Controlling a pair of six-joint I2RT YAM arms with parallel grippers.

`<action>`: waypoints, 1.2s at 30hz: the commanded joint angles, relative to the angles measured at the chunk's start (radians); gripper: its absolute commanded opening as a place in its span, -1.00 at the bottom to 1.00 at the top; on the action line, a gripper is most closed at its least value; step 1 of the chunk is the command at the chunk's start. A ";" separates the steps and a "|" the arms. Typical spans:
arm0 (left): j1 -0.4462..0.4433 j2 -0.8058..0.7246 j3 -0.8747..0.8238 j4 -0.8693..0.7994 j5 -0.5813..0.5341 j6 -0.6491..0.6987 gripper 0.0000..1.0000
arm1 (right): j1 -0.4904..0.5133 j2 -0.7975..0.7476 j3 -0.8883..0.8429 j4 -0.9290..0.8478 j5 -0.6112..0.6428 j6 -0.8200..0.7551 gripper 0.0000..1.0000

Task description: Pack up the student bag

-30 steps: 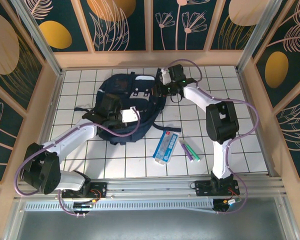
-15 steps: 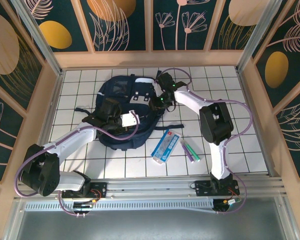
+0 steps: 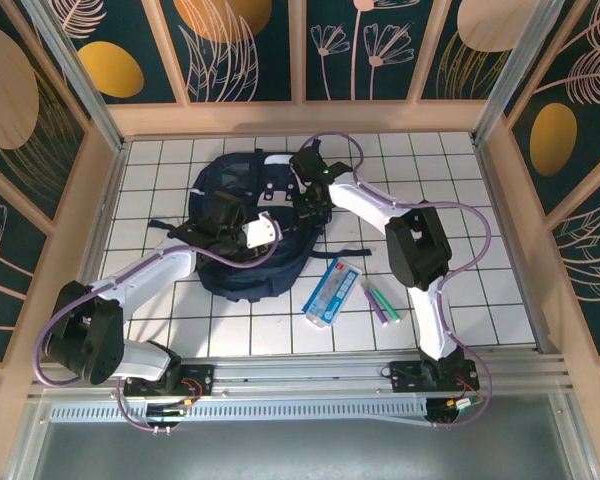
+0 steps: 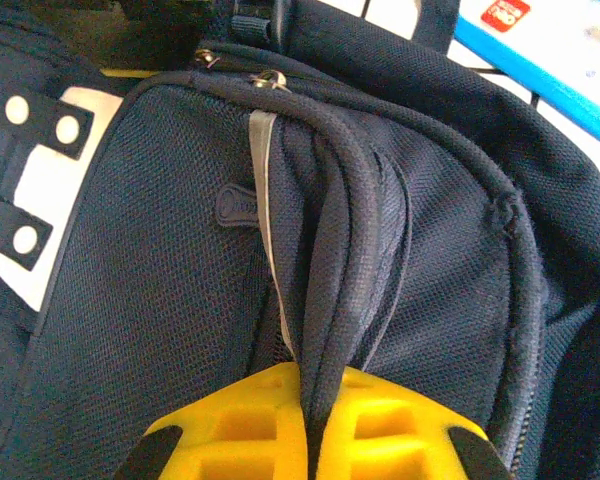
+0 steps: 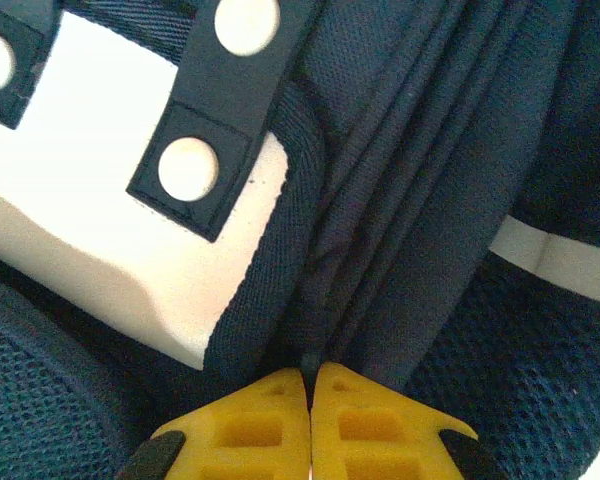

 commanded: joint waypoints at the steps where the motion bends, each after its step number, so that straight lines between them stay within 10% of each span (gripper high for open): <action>1: -0.004 0.037 0.064 0.035 0.021 -0.142 -1.00 | -0.007 -0.054 -0.014 -0.002 0.084 0.084 -0.92; 23: 0.007 0.171 0.221 0.041 -0.007 -0.441 -1.00 | -0.152 -0.423 -0.434 0.297 -0.538 0.206 -1.00; 29: 0.007 0.160 0.205 0.068 0.035 -0.420 -1.00 | -0.155 -0.494 -0.503 0.358 -0.499 0.275 -1.00; 36: 0.006 0.100 0.118 0.073 0.187 -0.201 -1.00 | -0.192 -0.429 -0.424 0.304 -0.363 -0.088 -0.26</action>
